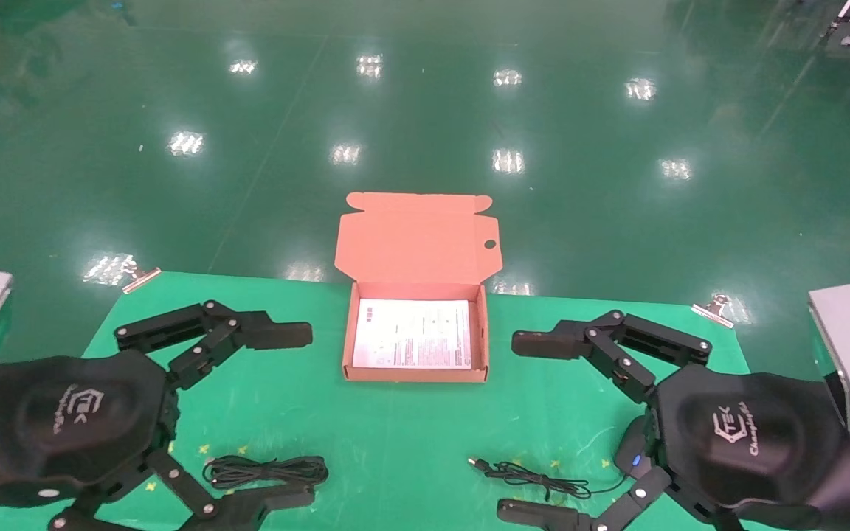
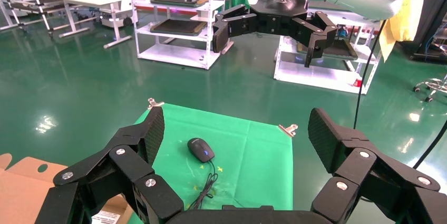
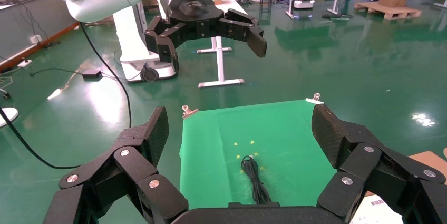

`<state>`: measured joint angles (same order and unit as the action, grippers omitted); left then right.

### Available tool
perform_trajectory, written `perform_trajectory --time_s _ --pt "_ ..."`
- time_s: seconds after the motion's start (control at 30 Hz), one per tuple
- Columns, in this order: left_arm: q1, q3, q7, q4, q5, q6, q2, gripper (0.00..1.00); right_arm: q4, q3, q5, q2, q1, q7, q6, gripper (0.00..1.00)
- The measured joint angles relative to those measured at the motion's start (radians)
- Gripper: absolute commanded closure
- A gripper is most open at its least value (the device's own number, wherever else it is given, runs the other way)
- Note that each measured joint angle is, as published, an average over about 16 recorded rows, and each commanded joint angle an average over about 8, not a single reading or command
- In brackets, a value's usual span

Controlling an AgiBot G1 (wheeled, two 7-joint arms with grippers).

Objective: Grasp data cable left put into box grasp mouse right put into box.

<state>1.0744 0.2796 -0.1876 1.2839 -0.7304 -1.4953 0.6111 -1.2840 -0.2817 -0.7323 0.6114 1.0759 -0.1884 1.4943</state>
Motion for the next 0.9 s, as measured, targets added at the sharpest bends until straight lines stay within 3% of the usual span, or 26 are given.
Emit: perform_trajectory --time_s 0.6,0.9 --pt "0.002 0.006 -0.003 -0.001 -0.01 0.003 0.001 0.0 0.001 -0.001 -0.006 -0.003 0.001 0.003 0.003 0.0" --pt "0.055 0.064 -0.045 0.01 -0.121 -0.011 0.007 0.0 -0.021 -0.056 -0.137 -0.024 0.055 0.002 0.033 0.0"
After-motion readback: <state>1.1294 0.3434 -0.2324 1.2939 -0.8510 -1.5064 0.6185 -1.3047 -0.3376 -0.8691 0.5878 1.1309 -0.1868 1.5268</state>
